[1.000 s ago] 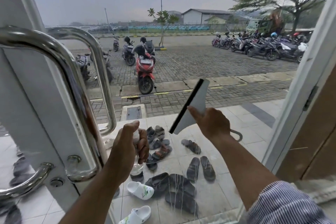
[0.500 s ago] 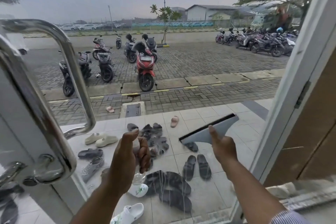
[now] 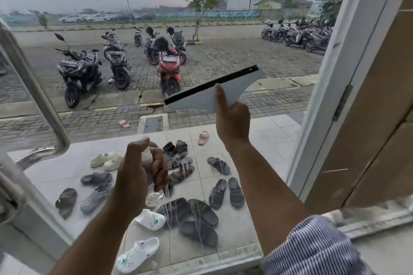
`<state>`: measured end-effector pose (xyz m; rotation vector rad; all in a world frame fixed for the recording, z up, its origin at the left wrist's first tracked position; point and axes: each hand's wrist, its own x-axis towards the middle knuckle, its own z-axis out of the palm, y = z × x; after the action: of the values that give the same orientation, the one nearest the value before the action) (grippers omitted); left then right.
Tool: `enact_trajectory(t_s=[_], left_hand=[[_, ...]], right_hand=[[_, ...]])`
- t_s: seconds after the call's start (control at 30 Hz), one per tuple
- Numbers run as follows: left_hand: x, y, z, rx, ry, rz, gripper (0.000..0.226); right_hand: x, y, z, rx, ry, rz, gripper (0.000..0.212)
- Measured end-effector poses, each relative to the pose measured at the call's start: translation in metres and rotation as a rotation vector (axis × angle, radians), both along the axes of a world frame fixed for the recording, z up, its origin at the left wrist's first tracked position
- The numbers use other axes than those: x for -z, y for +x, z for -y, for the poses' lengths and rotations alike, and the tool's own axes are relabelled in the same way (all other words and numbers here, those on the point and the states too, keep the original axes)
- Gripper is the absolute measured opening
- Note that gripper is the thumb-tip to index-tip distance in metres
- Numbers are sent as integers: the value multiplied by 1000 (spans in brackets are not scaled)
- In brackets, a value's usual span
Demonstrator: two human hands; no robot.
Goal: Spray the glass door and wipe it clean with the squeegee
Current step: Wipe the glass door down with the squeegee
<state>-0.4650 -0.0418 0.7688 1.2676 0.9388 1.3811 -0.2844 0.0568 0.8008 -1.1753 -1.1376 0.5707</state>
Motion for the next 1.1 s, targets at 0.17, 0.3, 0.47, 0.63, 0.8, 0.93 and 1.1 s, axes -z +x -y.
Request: enact_trajectory(t_s=[0.17, 0.3, 0.47, 0.63, 0.8, 0.93, 1.1], left_hand=[[17, 10, -14, -17, -29, -36, 51], [29, 16, -29, 27, -28, -33, 50], [58, 21, -43, 95, 38, -53, 50], [101, 19, -51, 118, 100, -76, 50], [142, 8, -56, 88, 198, -95, 50], [182, -4, -49, 64, 299, -90, 51], [210, -29, -42, -28, 340, -37, 60]], right_hand=[[42, 12, -6, 33, -71, -35, 55], [83, 13, -6, 71, -126, -125, 55], [155, 6, -3, 109, -211, -247, 61], [209, -5, -7, 112, -219, -285, 69], [245, -9, -13, 61, -154, -315, 66], [255, -3, -22, 13, -60, -312, 64], [250, -1, -18, -92, -67, -369, 66]])
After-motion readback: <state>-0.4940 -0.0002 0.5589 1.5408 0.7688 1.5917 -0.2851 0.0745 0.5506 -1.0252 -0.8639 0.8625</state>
